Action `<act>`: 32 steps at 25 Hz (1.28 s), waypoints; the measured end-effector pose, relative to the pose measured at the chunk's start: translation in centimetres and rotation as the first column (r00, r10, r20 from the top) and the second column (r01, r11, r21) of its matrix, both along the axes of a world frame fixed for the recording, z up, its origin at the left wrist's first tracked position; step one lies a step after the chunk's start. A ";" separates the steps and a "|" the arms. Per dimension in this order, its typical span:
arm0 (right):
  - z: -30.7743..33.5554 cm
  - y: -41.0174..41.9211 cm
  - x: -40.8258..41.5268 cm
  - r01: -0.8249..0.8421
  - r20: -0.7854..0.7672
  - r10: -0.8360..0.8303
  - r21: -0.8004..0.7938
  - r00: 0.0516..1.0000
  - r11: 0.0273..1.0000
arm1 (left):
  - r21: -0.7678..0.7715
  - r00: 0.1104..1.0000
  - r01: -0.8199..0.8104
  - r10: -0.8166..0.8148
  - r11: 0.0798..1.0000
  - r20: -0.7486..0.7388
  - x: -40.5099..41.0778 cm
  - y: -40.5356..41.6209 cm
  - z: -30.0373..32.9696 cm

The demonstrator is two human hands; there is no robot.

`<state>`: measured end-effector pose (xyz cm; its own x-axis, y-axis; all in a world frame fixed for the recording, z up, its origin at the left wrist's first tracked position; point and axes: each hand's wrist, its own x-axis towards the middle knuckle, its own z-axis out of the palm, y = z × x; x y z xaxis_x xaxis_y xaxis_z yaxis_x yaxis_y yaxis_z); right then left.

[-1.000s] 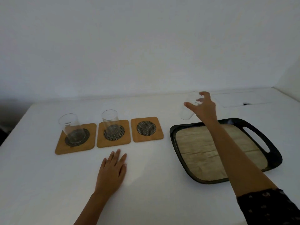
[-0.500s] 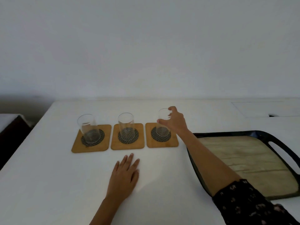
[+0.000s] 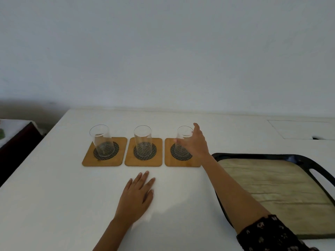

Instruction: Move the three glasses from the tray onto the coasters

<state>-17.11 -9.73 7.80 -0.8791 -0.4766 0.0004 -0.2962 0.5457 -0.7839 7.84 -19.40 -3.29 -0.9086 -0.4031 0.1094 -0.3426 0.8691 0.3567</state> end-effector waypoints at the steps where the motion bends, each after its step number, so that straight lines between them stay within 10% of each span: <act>1: 0.1 0.2 0.5 0.026 -0.025 -0.026 -0.008 0.999 1.000 | -0.001 1.000 0.001 -0.001 1.000 0.003 0.0 -0.1 0.0; 10: -5.6 5.2 9.3 -0.032 -0.546 -0.029 -0.102 0.837 0.994 | -0.006 0.997 -0.075 0.075 0.997 -0.016 0.0 0.5 0.6; 19: -10.3 10.6 14.8 -0.097 -0.401 0.277 0.414 0.873 0.905 | -0.037 0.982 -0.156 0.159 0.987 0.101 4.0 1.1 0.3; 32: -10.6 15.6 24.0 -0.028 -0.327 0.290 0.619 0.900 0.785 | -0.063 0.974 -0.140 0.149 0.988 0.169 18.7 0.5 0.3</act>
